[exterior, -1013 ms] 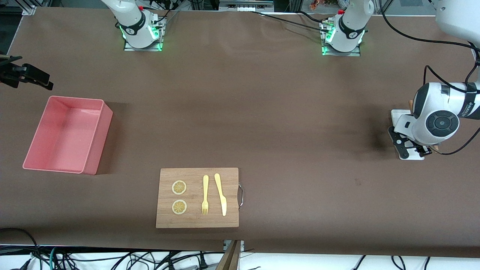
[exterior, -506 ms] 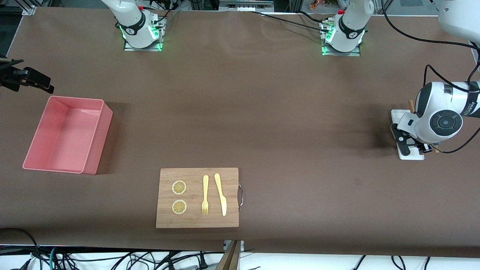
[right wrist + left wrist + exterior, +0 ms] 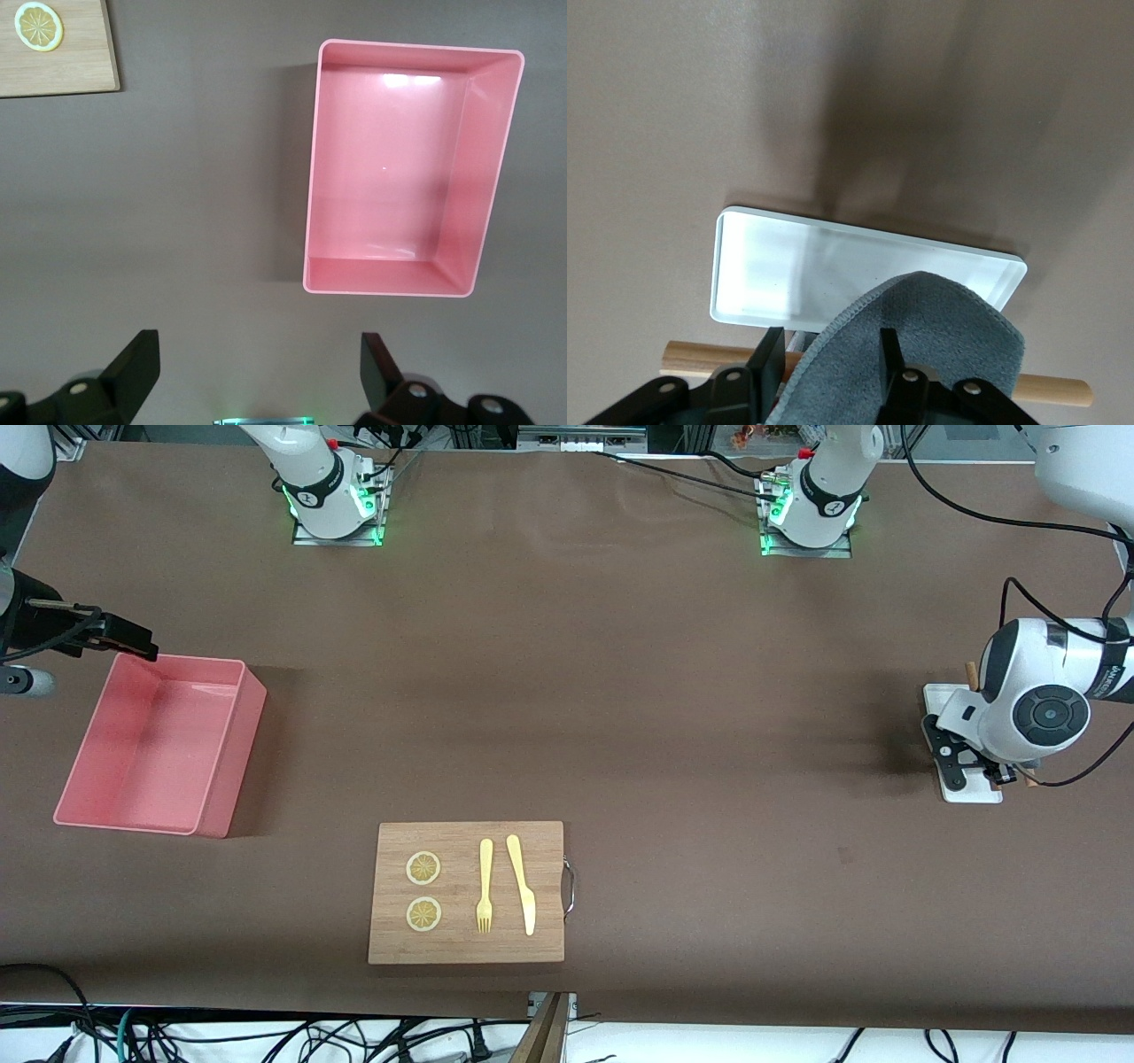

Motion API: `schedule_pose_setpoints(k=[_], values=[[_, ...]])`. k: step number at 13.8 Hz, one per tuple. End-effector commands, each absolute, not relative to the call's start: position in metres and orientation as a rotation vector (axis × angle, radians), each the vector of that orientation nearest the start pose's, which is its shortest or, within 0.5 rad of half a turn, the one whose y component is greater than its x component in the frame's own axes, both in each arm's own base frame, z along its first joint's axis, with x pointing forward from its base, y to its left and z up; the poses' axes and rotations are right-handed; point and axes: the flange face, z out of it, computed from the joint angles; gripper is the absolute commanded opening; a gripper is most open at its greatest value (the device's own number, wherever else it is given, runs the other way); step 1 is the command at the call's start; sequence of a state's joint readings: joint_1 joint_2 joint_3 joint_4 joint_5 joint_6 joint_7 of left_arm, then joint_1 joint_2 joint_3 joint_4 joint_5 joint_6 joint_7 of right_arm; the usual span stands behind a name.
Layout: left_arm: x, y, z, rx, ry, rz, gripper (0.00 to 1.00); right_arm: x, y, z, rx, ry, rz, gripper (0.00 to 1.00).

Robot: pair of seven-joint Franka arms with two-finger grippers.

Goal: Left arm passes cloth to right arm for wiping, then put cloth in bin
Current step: 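Lift the cloth with the left gripper while the right gripper reaches out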

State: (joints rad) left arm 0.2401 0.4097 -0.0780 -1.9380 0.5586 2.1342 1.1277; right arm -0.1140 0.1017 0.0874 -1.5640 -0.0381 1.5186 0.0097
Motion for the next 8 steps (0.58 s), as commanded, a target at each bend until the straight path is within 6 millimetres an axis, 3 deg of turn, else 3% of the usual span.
schedule_pose_setpoints(k=[1,3,4,5,6,8], values=[[0.585,0.130,0.268,-2.211,1.782,0.609,0.56,0.575,-0.009,0.561,-3.162,0.073,0.243,1.00],[0.585,0.136,0.268,-2.207,1.775,0.613,0.50,0.575,-0.001,0.561,-3.158,0.056,0.248,1.00],[0.584,0.136,0.268,-2.208,1.776,0.617,0.36,0.574,0.000,0.560,-3.155,0.056,0.255,1.00],[0.583,0.137,0.268,-2.206,1.776,0.623,0.16,0.575,0.002,0.560,-3.138,0.088,0.252,1.00],[0.584,0.134,0.269,-2.204,1.781,0.625,0.04,0.575,0.004,0.560,-3.106,0.145,0.254,1.00],[0.585,0.128,0.274,-2.192,1.792,0.642,0.00,0.575,0.006,0.560,-3.093,0.207,0.258,1.00]])
